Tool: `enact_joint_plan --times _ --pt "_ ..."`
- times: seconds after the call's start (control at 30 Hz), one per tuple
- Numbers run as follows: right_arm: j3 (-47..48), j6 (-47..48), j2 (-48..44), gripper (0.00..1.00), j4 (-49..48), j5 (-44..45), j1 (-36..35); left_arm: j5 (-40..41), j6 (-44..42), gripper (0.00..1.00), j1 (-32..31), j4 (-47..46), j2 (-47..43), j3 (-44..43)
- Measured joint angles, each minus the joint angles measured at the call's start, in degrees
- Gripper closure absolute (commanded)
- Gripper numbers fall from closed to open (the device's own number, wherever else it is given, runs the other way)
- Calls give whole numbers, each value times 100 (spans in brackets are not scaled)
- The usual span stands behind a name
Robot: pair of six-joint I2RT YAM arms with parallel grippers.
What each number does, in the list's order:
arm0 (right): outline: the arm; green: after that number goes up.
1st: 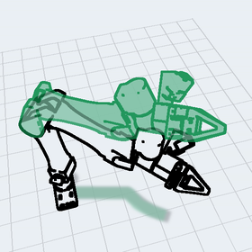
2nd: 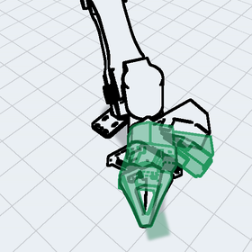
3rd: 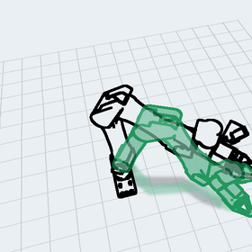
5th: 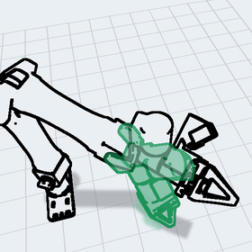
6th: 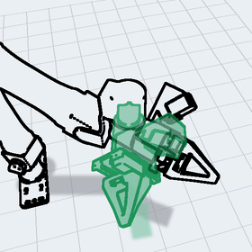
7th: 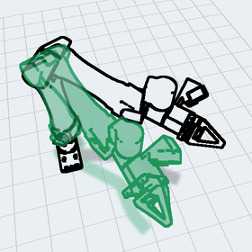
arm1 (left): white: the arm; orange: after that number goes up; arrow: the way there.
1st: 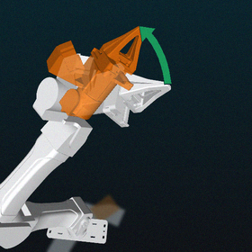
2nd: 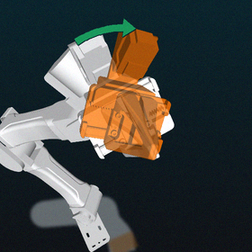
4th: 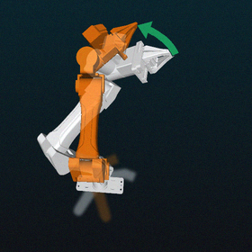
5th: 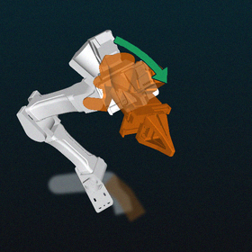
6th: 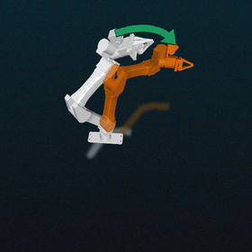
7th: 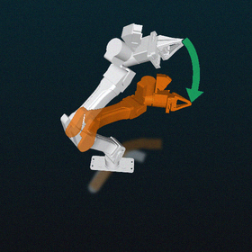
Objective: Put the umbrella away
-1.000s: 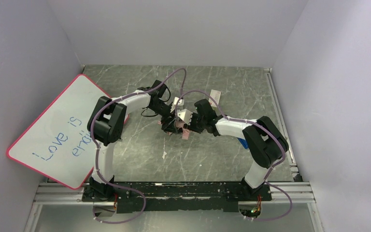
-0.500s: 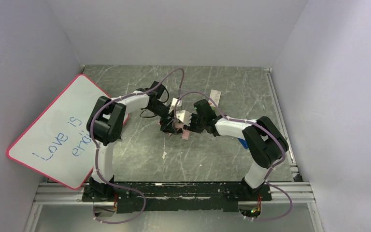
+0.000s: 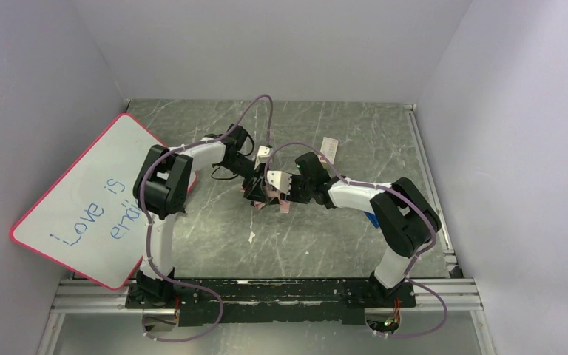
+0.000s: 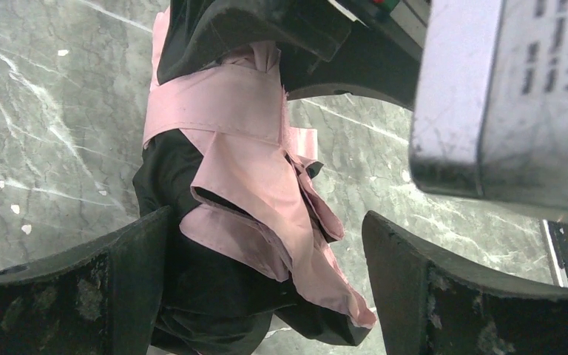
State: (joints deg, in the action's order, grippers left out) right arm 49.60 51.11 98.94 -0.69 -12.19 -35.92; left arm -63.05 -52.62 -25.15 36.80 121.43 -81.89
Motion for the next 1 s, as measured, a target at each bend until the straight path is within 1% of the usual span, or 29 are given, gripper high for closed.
enact_joint_plan --times 0.33,0.43,0.67,0.83,0.93,1.0 --pt "22 13 11 90 13 -2 -4 48 752 3 0 -380 11 52" --pt "22 11 11 90 13 -2 -4 46 999 3 -2 -404 120 -63" --pt "22 9 11 91 11 -4 -4 22 1126 3 7 -380 192 -131" --pt "22 -2 11 91 11 -20 -4 66 1123 11 -11 -367 190 -131" --pt "20 -7 9 91 11 -31 -4 98 1080 11 -22 -326 190 -129" --pt "13 -2 7 91 9 -42 -2 109 1040 8 -28 -306 190 -122"
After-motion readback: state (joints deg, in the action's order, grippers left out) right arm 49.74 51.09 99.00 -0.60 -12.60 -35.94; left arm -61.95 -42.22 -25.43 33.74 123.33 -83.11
